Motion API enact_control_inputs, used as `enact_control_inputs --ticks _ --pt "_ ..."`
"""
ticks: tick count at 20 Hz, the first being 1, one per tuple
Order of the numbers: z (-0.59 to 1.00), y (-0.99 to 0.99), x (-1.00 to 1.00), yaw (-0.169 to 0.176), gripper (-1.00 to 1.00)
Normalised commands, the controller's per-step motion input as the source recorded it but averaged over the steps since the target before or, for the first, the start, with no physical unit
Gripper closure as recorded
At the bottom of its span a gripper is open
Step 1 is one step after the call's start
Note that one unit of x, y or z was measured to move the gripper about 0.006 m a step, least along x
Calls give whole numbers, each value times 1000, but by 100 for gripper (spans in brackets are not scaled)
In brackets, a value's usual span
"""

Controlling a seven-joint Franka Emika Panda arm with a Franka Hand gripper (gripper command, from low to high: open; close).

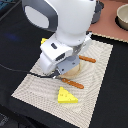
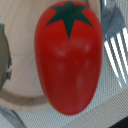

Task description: Interact with the objects in diverse but meaningful ways.

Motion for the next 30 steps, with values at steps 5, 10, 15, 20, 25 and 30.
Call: enact_control_inputs --ticks 5,10,15,20,25,30 --pt "-361 99 -322 0 -100" --pt "-358 69 -297 0 100" --pt "-302 8 -251 0 100" --pt "-211 0 -173 0 100" --pt "414 70 -66 0 100" --pt "1000 390 0 2 100"
